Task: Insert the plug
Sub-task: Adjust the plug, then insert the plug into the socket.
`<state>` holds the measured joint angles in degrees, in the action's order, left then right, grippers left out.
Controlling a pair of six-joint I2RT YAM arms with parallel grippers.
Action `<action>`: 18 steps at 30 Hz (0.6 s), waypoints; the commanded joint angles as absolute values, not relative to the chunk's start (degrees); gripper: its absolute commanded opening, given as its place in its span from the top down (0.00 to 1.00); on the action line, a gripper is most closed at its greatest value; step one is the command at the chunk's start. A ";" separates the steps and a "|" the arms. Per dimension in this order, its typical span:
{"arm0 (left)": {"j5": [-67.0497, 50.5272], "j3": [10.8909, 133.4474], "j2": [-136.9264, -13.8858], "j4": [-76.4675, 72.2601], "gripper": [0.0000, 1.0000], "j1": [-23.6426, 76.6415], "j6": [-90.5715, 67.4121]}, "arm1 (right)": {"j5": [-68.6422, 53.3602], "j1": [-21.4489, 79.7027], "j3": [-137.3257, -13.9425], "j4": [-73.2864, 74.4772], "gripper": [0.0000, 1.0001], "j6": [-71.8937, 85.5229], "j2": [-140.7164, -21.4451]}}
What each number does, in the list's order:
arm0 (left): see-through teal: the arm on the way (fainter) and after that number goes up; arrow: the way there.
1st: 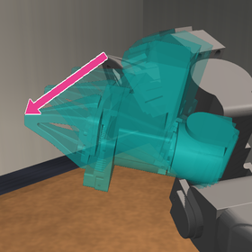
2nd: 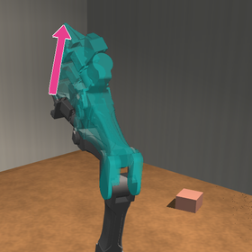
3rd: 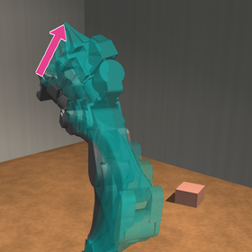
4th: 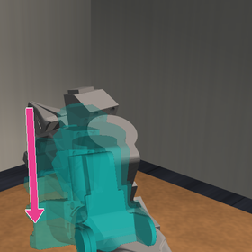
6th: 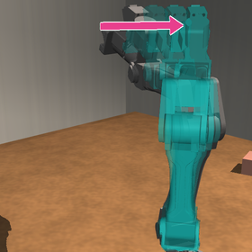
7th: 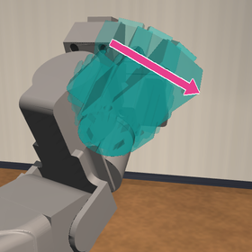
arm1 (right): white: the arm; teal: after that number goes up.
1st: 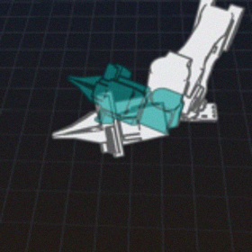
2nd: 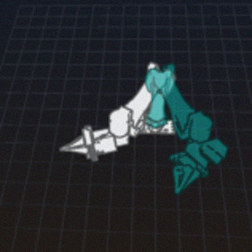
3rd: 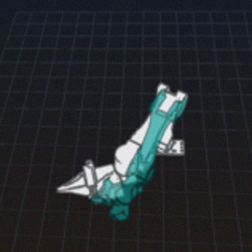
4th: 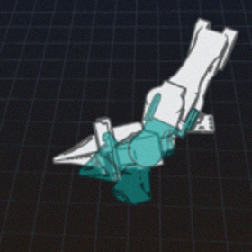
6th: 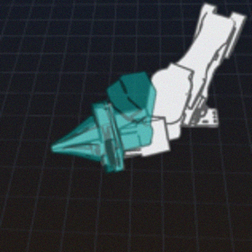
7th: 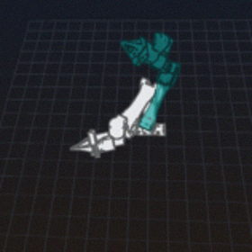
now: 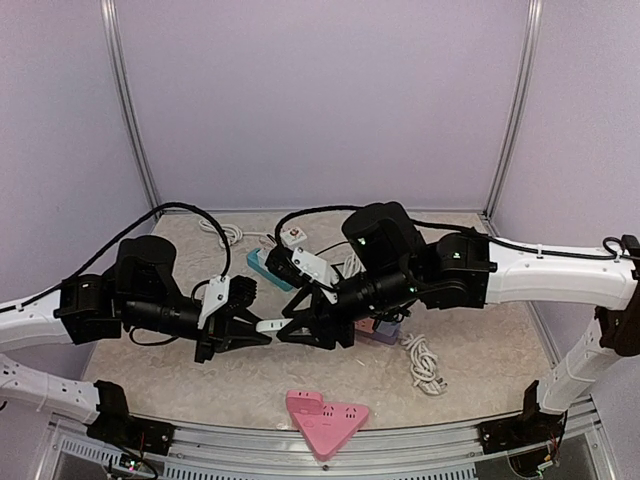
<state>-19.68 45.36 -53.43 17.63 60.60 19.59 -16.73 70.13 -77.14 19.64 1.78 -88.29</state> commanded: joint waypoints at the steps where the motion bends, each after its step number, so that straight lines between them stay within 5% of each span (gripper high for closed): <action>1: -20.08 47.42 -54.51 15.61 1.00 61.27 19.41 | -17.54 70.80 -77.82 20.75 0.58 0.62 -89.60; 7: -20.81 47.06 -56.07 14.96 1.00 61.68 19.18 | -18.75 70.92 -76.47 19.74 1.00 0.68 -89.48; 9: -20.88 46.52 -55.99 14.02 1.00 61.76 18.89 | -19.37 70.90 -74.24 19.28 1.00 0.67 -88.16; 11: -20.50 45.22 -55.76 12.25 0.61 61.70 18.28 | -19.04 70.89 -71.16 18.82 1.00 0.85 -85.68; 13: -20.99 43.55 -55.35 10.75 0.36 61.56 17.99 | -17.31 70.78 -66.69 18.32 1.00 1.24 -81.89; 18: -23.09 36.95 -55.67 2.01 0.23 61.64 12.30 | -15.09 69.13 -51.66 10.03 1.00 3.67 -69.58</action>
